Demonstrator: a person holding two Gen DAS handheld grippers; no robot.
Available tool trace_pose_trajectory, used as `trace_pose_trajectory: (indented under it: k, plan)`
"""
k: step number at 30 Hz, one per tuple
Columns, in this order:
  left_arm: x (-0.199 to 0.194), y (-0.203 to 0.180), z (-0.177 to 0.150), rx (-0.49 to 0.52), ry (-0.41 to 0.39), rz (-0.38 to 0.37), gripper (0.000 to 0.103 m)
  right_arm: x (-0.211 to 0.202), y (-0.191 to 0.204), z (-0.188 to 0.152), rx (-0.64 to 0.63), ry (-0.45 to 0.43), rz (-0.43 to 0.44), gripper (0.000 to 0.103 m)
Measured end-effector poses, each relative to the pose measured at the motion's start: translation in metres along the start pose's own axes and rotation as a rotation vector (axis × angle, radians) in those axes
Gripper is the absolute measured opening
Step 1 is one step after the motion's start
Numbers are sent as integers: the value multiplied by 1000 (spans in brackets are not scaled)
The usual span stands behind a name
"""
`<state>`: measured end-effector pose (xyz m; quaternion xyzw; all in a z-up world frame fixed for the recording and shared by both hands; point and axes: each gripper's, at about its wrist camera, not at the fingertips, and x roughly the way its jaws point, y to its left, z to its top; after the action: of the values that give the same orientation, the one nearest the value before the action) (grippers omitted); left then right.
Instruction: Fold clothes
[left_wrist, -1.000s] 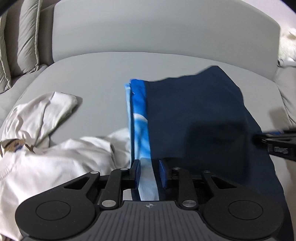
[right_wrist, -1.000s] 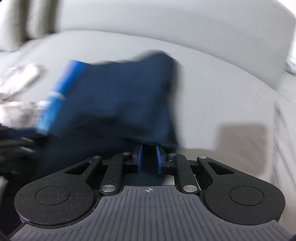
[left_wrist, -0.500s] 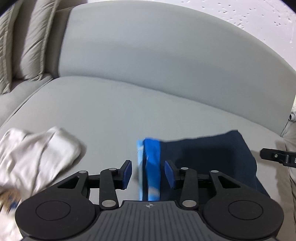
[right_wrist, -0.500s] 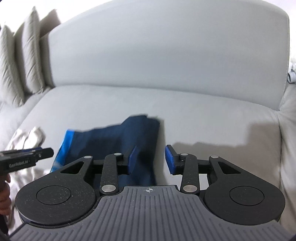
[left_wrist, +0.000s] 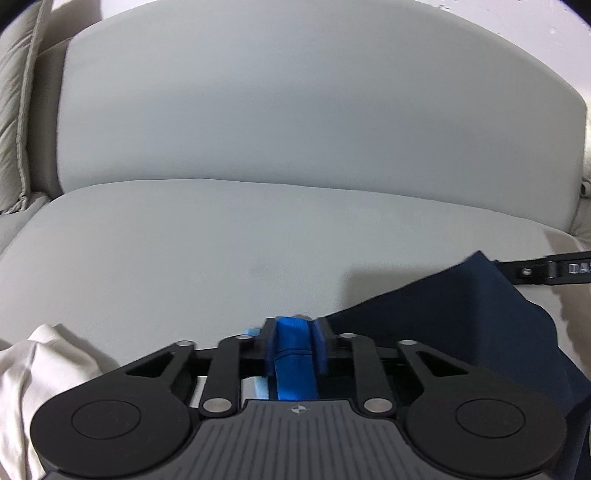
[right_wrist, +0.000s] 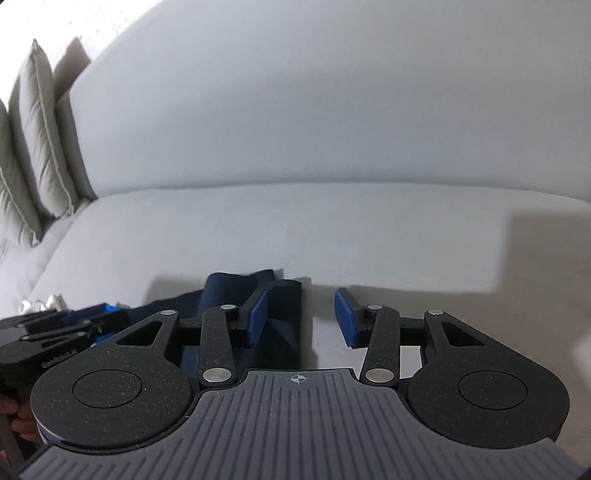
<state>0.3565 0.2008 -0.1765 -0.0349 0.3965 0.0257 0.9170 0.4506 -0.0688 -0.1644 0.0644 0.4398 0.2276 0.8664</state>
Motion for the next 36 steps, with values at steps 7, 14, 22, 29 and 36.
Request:
trace_pose_trajectory:
  k: [7,14,22,29,36]
  plan:
    - [-29,4,1,-5,-104,63,4,-16,34,0,-183,-60,-70,2]
    - [-7,3,3,8,-45,134,17,-21,59,9,-312,-129,-129,2]
    - [-34,16,15,-90,-71,233,50,-1,59,12,-301,-29,-206,37]
    - [-105,-2,11,-73,-78,153,54,-93,60,5,-230,-29,-115,56]
    - [-99,-51,-40,21,100,75,27,-111,81,-61,-239,74,-38,6]
